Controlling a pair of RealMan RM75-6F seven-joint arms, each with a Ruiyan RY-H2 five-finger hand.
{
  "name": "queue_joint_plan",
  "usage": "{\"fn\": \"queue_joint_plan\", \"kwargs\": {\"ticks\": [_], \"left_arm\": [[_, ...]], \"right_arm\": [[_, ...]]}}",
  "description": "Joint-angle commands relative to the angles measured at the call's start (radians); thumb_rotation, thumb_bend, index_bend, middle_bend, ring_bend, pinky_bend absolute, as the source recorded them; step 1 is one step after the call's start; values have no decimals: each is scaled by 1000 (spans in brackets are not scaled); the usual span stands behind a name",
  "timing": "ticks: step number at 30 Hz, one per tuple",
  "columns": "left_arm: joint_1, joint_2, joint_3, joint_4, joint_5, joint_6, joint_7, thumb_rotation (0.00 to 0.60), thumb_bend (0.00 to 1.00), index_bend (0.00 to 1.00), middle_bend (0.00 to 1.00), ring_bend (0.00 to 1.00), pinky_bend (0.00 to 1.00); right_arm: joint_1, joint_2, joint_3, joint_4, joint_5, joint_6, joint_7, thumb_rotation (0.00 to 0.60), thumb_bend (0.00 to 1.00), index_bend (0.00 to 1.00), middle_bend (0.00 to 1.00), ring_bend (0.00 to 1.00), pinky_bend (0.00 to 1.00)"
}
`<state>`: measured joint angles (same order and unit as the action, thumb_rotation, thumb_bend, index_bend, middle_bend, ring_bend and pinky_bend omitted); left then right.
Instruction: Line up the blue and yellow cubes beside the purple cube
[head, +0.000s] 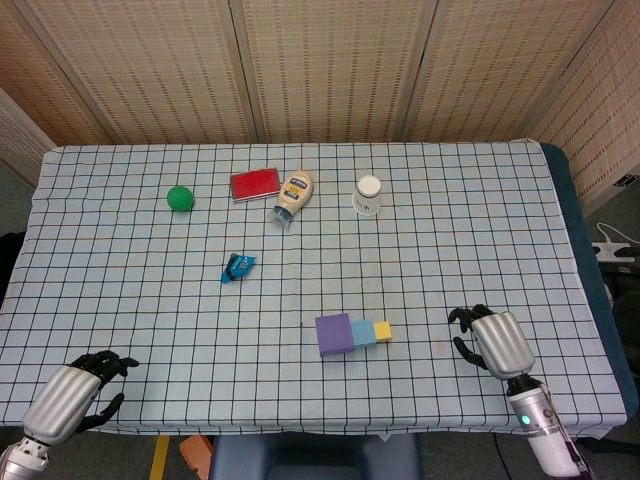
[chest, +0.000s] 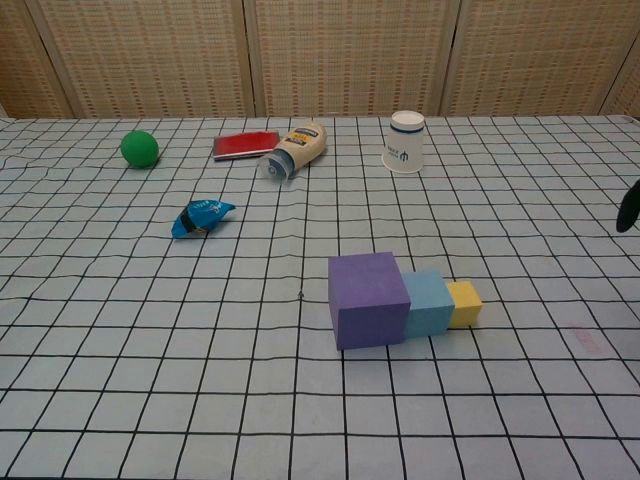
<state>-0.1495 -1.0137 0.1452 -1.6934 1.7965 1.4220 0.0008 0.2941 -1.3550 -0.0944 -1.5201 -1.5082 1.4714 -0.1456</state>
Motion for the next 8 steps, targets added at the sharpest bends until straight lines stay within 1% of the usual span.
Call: {"fn": "queue_joint_plan", "kwargs": {"ticks": [1, 2, 5, 8], "left_arm": [[2, -7, 3, -2, 5, -6, 23, 600, 427, 302, 409, 255, 349], [2, -9, 4, -3, 7, -7, 29, 600, 426, 302, 409, 255, 349], [2, -12, 7, -7, 14, -10, 39, 600, 427, 301, 408, 255, 349], [1, -17, 11, -5, 21, -15, 53, 600, 427, 302, 408, 255, 349]], "right_arm": [[-75, -17, -20, 85, -57, 72, 61, 600, 183, 435, 376, 236, 588], [-73, -11, -20, 86, -64, 67, 57, 600, 174, 436, 358, 214, 557], [-73, 7, -15, 84, -68, 49, 54, 600, 165, 435, 329, 175, 510], [-74, 21, -9, 66, -65, 30, 44, 600, 163, 435, 316, 158, 497]]}}
